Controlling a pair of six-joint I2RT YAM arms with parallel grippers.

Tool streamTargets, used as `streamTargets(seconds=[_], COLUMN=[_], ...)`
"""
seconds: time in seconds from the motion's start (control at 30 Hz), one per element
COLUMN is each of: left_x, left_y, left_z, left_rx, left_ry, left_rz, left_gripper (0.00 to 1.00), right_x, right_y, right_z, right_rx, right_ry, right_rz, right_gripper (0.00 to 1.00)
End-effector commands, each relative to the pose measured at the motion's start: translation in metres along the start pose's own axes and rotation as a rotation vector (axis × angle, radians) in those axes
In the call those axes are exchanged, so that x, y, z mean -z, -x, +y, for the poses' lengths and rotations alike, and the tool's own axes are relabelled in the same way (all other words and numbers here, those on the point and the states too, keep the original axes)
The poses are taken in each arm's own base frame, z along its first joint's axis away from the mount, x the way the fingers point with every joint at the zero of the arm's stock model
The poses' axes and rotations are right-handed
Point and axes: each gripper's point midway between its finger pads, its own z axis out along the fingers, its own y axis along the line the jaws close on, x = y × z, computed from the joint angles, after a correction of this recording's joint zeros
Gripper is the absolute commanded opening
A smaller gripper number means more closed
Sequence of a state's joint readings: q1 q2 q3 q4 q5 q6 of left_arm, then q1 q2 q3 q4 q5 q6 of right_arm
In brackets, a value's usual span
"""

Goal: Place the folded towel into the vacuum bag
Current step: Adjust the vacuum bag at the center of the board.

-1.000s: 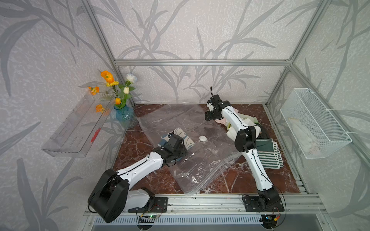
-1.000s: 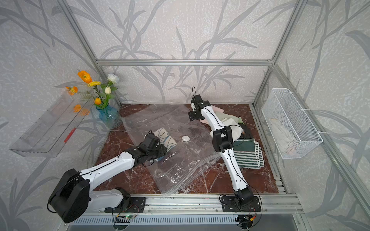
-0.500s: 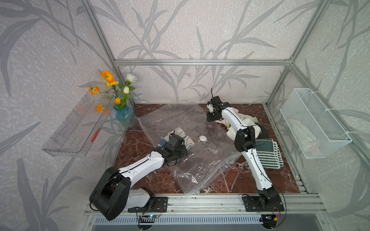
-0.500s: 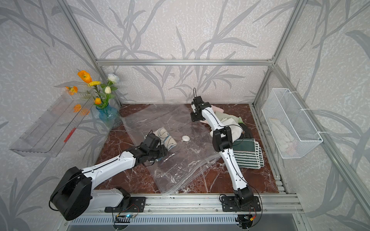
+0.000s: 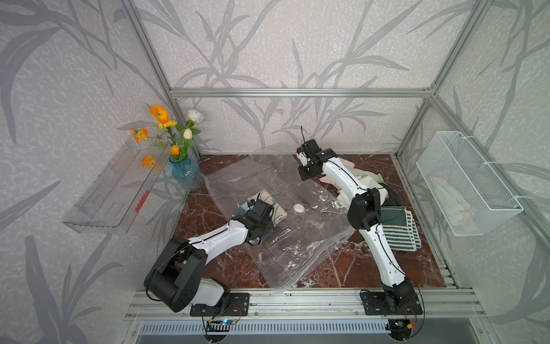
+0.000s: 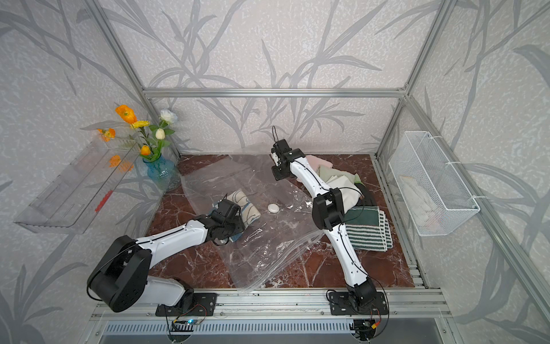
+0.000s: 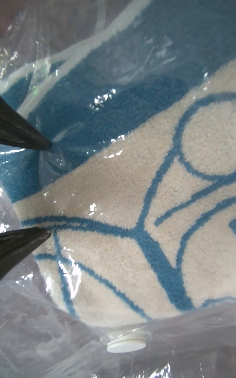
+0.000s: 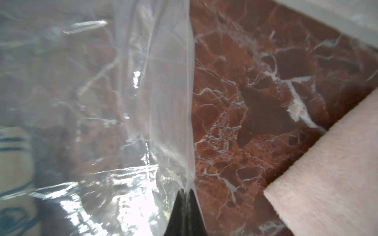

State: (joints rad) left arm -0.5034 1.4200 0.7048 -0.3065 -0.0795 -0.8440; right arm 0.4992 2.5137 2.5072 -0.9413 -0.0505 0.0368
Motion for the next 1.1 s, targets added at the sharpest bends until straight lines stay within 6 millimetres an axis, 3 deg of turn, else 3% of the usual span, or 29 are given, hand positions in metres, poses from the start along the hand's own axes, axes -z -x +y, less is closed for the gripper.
streamTargets(seconds=[0.0,0.1,0.2,0.3,0.47,0.57,0.73,0.8,0.93,1.0,1.07], left_x=[-0.005,-0.003,0.0,0.0,0.01,0.033,0.056,0.053,0.021,-0.003,-0.029], left_y=[0.006,0.014,0.029,0.049,0.071,0.079,0.081,0.086,0.092,0.088,0.082], left_z=[0.031,0.054,0.07,0.075,0.061,0.018,-0.118,-0.157,-0.205,-0.216,-0.214], left_rx=[0.022,0.037,0.074,0.073,0.037,-0.04,-0.195,-0.214,-0.311,-0.341,-0.364], left_ry=[0.136,0.22,0.253,0.273,0.253,0.103,-0.295,-0.403,-0.438,-0.42,-0.367], left_rz=[-0.004,-0.002,-0.021,-0.047,-0.044,-0.08,-0.092,-0.076,-0.037,0.006,0.046], left_gripper=[0.63,0.64,0.64,0.65,0.65,0.65,0.63,0.59,0.56,0.54,0.53], right_x=[0.072,0.1,0.11,0.092,0.047,0.038,0.035,0.034,0.032,0.032,0.033], right_y=[0.032,0.033,0.029,0.02,0.001,-0.008,-0.011,-0.011,-0.012,-0.013,-0.012], right_z=[-0.006,-0.019,-0.039,-0.05,-0.064,-0.066,-0.071,-0.073,-0.077,-0.079,-0.081], right_rx=[-0.018,-0.055,-0.128,-0.196,-0.306,-0.347,-0.433,-0.459,-0.503,-0.513,-0.524], right_ry=[-0.035,-0.044,-0.058,-0.039,-0.013,0.01,0.089,0.11,0.14,0.147,0.151], right_rz=[-0.147,-0.222,-0.29,-0.295,-0.197,-0.176,-0.19,-0.187,-0.191,-0.192,-0.196], right_gripper=[0.0,0.0,0.0,0.0,0.0,0.0,0.0,0.0,0.0,0.0,0.0])
